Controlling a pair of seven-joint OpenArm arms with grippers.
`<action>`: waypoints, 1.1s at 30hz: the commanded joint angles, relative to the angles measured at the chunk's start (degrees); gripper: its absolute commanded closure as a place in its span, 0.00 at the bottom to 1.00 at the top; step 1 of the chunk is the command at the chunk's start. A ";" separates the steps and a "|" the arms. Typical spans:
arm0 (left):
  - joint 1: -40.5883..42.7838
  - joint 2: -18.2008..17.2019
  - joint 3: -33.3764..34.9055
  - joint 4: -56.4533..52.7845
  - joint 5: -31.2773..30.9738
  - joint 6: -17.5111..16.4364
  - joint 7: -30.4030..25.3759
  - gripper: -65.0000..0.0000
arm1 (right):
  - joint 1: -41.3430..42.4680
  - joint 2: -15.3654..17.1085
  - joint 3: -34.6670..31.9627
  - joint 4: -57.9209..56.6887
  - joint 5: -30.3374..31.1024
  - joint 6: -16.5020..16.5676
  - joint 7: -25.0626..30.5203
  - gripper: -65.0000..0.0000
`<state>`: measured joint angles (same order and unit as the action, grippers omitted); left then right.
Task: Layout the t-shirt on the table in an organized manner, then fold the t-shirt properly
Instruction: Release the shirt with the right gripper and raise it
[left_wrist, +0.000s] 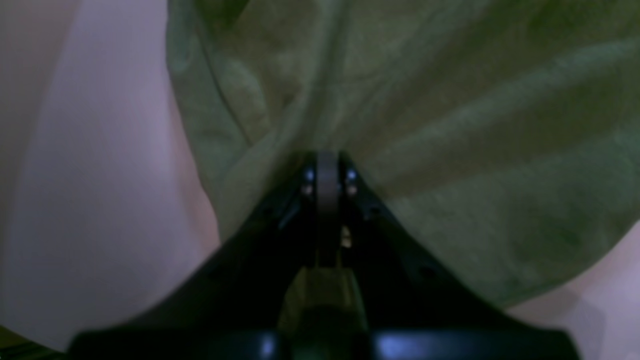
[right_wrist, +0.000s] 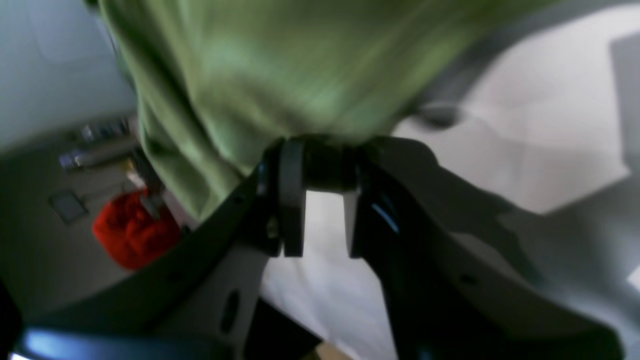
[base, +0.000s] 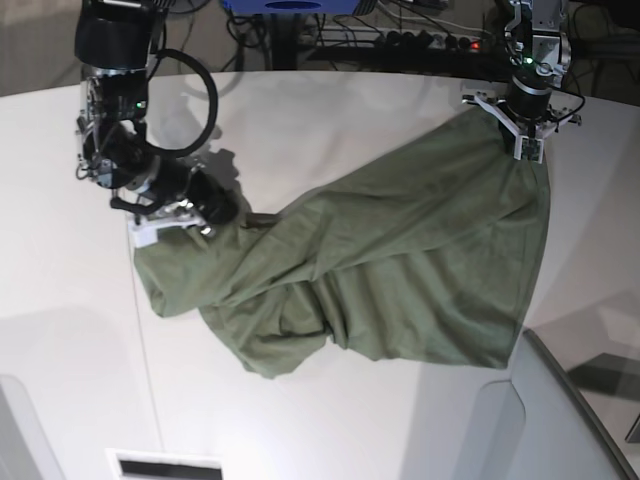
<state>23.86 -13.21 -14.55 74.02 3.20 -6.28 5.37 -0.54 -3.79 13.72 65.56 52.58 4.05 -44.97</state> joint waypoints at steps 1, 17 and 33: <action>0.80 -0.37 -0.09 -0.30 0.80 -0.44 3.65 1.00 | 0.93 -0.03 -0.48 0.95 1.27 0.82 0.18 0.90; 3.09 -1.60 -0.18 7.26 0.80 -0.44 4.08 1.00 | -6.10 3.31 -9.89 26.44 -3.13 -10.60 -10.55 0.98; 3.26 -1.69 -0.18 7.26 0.80 -0.53 4.08 1.00 | 0.58 10.61 -43.39 30.66 -35.74 -31.35 -14.33 0.94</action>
<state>26.94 -14.44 -14.48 80.51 4.25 -7.33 10.33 -0.64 6.46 -30.15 95.20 17.58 -27.05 -59.79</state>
